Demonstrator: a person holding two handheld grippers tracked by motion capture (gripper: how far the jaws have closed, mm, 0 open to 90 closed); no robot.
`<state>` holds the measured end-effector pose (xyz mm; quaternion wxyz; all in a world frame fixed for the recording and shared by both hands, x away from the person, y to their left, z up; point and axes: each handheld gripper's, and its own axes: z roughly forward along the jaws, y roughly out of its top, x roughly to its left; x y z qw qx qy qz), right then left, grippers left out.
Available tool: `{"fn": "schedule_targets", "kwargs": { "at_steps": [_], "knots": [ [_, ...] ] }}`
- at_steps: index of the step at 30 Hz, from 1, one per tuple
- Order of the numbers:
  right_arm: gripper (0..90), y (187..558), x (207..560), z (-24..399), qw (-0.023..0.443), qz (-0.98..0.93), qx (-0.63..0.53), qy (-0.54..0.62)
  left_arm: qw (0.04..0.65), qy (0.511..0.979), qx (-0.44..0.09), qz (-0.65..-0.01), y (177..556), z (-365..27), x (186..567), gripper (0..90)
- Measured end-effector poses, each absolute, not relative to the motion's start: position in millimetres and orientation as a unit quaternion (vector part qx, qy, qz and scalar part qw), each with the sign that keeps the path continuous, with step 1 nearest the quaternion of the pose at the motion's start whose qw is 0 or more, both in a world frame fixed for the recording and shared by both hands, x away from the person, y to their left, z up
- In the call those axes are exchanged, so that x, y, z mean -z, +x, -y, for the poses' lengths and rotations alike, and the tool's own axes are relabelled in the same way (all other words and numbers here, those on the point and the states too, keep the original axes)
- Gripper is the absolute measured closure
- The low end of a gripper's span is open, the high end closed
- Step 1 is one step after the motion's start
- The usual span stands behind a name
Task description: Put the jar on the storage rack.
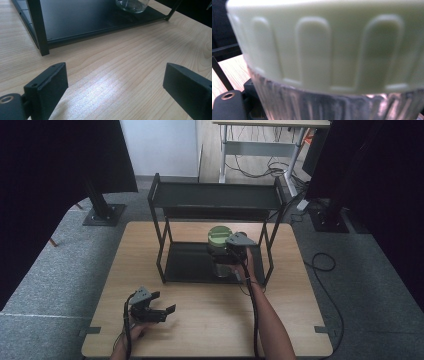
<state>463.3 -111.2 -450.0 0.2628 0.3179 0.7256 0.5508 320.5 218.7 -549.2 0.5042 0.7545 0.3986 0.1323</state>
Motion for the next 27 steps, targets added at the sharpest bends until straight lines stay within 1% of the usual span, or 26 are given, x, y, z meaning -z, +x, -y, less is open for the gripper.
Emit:
{"fn": "schedule_targets", "kwargs": {
  "at_steps": [15, 22, 27],
  "knots": [
    [10.2, 469.7, 462.4, 107.0, 0.265, -0.736, -0.532, 0.325, 0.504, 0.755, -0.135, -0.398, 320.1, -218.6, 549.1, 5.6],
    [10.2, 468.9, 462.1, 106.7, 0.267, -0.738, -0.529, 0.322, 0.502, 0.755, -0.137, -0.398, 319.8, -218.1, 549.1, 5.6],
    [10.1, 468.0, 464.5, 115.7, 0.259, -0.728, -0.538, 0.337, 0.502, 0.755, -0.138, -0.398, 319.5, -217.8, 549.0, 5.6]
  ]
}}
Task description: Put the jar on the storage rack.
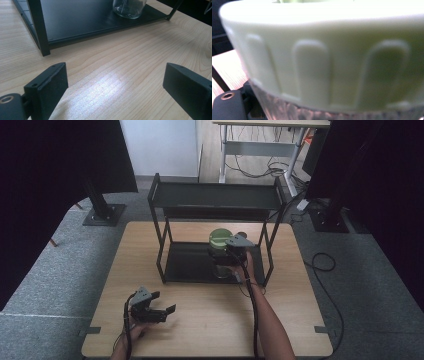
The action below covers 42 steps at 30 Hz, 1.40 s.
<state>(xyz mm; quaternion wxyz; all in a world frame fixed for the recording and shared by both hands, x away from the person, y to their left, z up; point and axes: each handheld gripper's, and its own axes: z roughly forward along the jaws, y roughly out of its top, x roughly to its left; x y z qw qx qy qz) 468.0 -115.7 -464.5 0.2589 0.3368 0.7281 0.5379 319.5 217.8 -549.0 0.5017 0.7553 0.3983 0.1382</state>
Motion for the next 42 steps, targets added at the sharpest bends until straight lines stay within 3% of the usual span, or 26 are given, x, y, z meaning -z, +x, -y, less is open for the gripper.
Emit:
{"fn": "schedule_targets", "kwargs": {
  "at_steps": [29, 35, 42],
  "knots": [
    [9.6, 463.6, 469.0, 124.4, 0.251, -0.716, -0.548, 0.352, 0.501, 0.756, -0.139, -0.399, 319.2, -217.3, 549.1, 5.6],
    [0.9, 462.6, 468.7, 125.8, 0.223, -0.710, -0.558, 0.368, 0.499, 0.758, -0.139, -0.397, 319.4, -217.5, 549.0, 5.6],
    [0.0, 459.9, 466.9, 128.3, 0.213, -0.710, -0.558, 0.372, 0.499, 0.758, -0.139, -0.397, 319.4, -217.4, 549.0, 5.6]
  ]
}}
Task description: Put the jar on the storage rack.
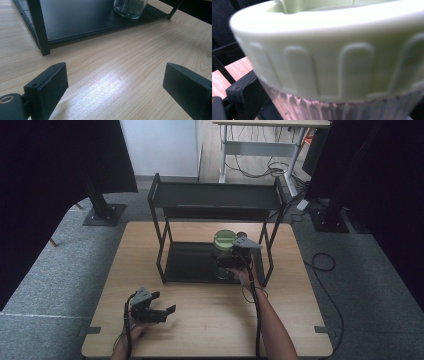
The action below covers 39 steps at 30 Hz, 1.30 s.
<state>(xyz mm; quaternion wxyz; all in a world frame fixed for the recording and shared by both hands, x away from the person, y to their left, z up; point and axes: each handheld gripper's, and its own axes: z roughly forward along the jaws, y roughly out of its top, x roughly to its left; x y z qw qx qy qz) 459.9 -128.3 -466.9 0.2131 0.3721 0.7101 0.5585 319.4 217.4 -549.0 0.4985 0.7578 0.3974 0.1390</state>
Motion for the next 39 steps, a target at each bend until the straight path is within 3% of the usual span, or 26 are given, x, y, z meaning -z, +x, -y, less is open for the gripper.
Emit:
{"fn": "schedule_targets", "kwargs": {
  "at_steps": [39],
  "knots": [
    [0.0, 419.8, 460.5, 156.0, 0.241, -0.683, -0.579, 0.375, 0.495, 0.759, -0.141, -0.398, 319.3, -216.3, 548.9, 5.5]
  ]
}}
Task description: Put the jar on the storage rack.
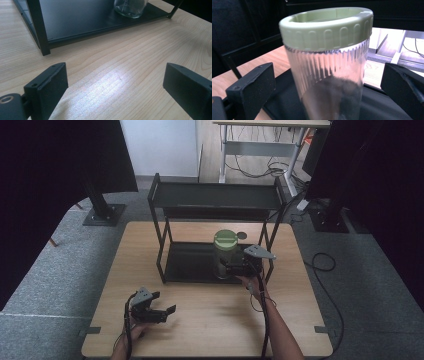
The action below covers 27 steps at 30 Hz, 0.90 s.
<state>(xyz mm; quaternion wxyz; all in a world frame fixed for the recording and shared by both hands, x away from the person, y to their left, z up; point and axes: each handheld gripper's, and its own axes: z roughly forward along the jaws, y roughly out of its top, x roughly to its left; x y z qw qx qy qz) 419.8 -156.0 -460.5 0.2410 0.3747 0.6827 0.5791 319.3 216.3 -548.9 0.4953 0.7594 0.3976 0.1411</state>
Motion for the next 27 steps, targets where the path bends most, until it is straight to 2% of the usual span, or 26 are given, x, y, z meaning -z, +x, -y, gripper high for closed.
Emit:
{"fn": "schedule_targets", "kwargs": {
  "at_steps": [17, 27],
  "knots": [
    [0.0, 391.1, 464.0, 179.3, 0.236, -0.679, -0.587, 0.372, 0.494, 0.759, -0.142, -0.399, 319.6, -216.1, 549.0, 5.5],
    [0.7, 361.5, 465.1, 197.9, 0.238, -0.679, -0.593, 0.361, 0.492, 0.759, -0.143, -0.401, 319.6, -215.7, 549.0, 5.5]
  ]
}}
